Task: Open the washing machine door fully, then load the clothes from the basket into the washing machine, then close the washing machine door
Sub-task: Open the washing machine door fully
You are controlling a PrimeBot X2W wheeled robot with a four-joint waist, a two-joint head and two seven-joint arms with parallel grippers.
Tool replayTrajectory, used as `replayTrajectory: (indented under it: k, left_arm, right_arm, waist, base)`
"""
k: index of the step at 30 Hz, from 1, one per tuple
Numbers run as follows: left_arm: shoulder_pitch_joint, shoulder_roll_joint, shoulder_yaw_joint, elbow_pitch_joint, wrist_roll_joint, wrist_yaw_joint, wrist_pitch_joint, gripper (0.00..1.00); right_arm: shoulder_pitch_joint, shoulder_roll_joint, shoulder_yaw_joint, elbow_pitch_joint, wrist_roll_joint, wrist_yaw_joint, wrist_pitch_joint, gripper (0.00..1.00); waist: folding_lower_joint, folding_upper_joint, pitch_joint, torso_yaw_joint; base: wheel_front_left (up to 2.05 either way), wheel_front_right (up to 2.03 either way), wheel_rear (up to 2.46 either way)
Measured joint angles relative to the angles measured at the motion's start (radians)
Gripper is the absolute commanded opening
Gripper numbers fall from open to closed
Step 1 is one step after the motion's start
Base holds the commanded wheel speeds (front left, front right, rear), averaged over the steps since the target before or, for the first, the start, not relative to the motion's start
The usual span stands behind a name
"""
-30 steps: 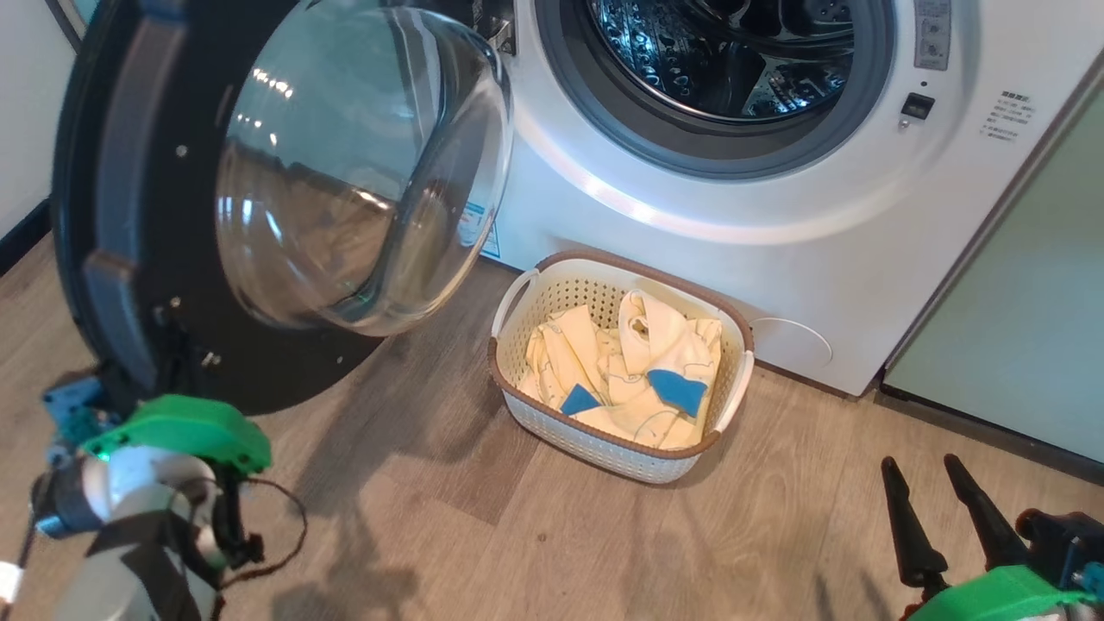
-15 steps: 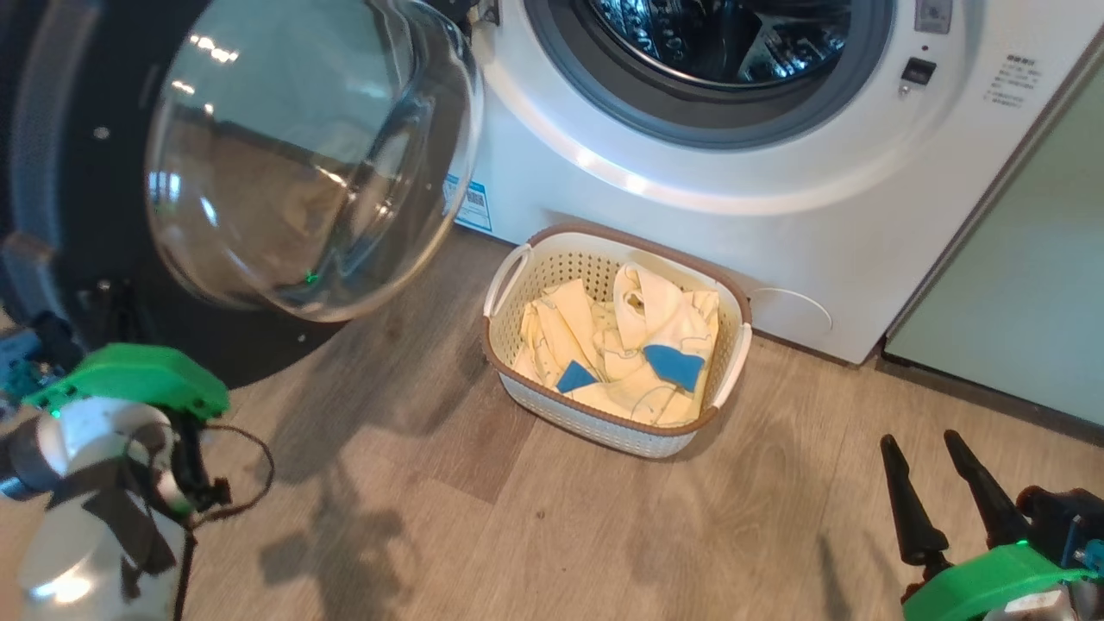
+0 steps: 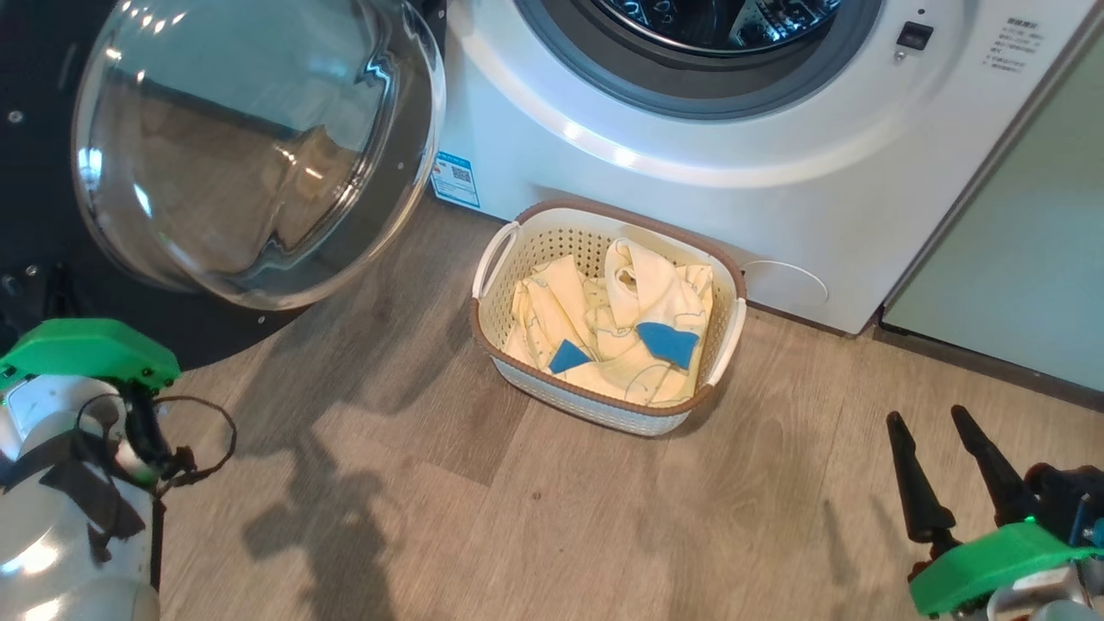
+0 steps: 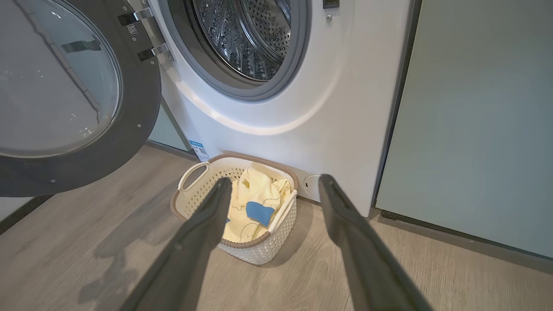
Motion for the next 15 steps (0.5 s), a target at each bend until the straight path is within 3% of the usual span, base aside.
replayTrajectory:
  k: [15]
  left_arm:
    - [-0.014, -0.048, 0.069, 0.002, 0.090, -0.036, 0.000, 0.00]
  right_arm:
    - [-0.017, 0.004, 0.008, 0.009, 0.001, 0.000, 0.000, 1.00]
  waist:
    - [-0.0001, 0.0000, -0.013, -0.022]
  base:
    - [0.00, 0.00, 0.00]
